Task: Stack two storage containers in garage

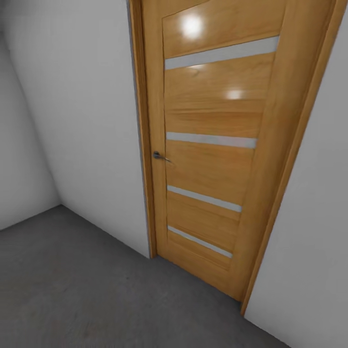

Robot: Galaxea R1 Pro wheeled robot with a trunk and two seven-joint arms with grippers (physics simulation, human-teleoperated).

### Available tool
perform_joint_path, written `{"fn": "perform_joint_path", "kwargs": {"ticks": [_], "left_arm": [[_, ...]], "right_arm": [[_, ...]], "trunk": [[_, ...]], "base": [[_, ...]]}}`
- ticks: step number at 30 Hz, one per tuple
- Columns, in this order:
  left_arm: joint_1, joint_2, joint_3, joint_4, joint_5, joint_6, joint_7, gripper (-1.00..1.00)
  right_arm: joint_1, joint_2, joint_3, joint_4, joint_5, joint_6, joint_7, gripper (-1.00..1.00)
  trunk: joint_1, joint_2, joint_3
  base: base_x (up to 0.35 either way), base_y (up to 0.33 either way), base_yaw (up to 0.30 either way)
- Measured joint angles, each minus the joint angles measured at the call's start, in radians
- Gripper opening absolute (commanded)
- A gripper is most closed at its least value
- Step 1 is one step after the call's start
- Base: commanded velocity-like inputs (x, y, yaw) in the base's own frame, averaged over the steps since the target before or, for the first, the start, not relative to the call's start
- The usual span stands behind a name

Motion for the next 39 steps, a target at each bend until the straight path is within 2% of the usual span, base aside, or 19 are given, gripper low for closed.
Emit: {"fn": "perform_joint_path", "kwargs": {"ticks": [10,14,39], "left_arm": [[0.000,0.000,0.000,0.000,0.000,0.000,0.000,1.00],[0.000,0.001,0.000,0.000,0.000,0.001,0.000,1.00],[0.000,0.001,-0.001,0.000,0.000,0.003,-0.001,1.00]], "right_arm": [[0.000,0.000,0.000,0.000,0.000,0.000,-0.002,1.00],[0.000,-0.001,0.000,0.000,0.000,0.001,-0.001,1.00],[0.000,-0.001,0.000,0.000,0.005,-0.004,0.000,1.00]], "trunk": [[0.000,0.000,0.000],[0.000,0.000,0.000],[-0.001,0.000,0.000]], "base": [[0.000,0.000,0.264],[0.069,0.000,0.071],[0.312,0.000,0.003]]}}
